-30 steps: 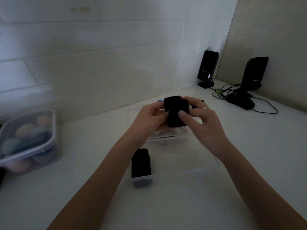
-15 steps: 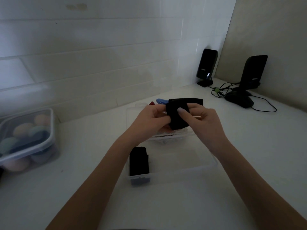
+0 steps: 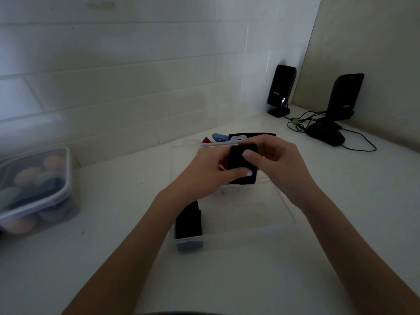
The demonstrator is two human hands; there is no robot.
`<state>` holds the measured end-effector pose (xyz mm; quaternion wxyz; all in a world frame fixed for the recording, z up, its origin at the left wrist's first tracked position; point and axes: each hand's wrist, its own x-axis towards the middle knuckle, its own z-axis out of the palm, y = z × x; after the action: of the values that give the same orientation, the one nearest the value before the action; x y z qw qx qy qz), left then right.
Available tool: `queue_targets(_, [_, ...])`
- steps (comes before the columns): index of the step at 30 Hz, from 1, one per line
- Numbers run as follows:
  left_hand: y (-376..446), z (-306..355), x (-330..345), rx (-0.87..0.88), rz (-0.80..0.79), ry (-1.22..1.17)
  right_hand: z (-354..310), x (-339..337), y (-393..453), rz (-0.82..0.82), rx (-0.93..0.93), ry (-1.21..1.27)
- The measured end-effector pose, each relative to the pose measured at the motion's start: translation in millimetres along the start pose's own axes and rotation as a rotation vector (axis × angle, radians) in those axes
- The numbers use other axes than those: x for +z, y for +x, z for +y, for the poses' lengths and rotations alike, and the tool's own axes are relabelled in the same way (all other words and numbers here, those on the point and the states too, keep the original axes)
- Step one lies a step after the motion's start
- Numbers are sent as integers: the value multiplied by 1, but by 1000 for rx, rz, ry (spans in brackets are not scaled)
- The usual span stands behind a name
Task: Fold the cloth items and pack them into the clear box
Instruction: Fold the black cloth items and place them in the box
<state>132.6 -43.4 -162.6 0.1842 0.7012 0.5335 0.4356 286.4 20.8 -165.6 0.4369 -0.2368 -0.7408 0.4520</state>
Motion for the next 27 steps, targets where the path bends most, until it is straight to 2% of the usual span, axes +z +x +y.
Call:
queue_targets(5, [0,0,0,8,-39,27,-2,-1,1,-5,41,54])
queue_targets(9, [-1,0,0,-9,-53,43,-4,0,1,-1,6,39])
queue_targets(14, [-4,2,-4,-26,19,141,-5,1,0,13,-43,61])
queue_targets(17, [-17,3,-19,-46,115,208,-3,3,-2,-28,-37,30])
queue_targets(20, [-49,6,-36,-13,174,363,-4,12,-5,-67,-18,-12])
queue_targets(22, [-71,11,-45,-45,117,439,-8,18,-9,-122,10,-43])
queue_targets(24, [-85,15,-48,-92,19,490,-13,23,-12,-249,70,-38])
queue_targets(27, [-89,22,-45,-70,-124,645,-15,29,-18,-433,156,-125])
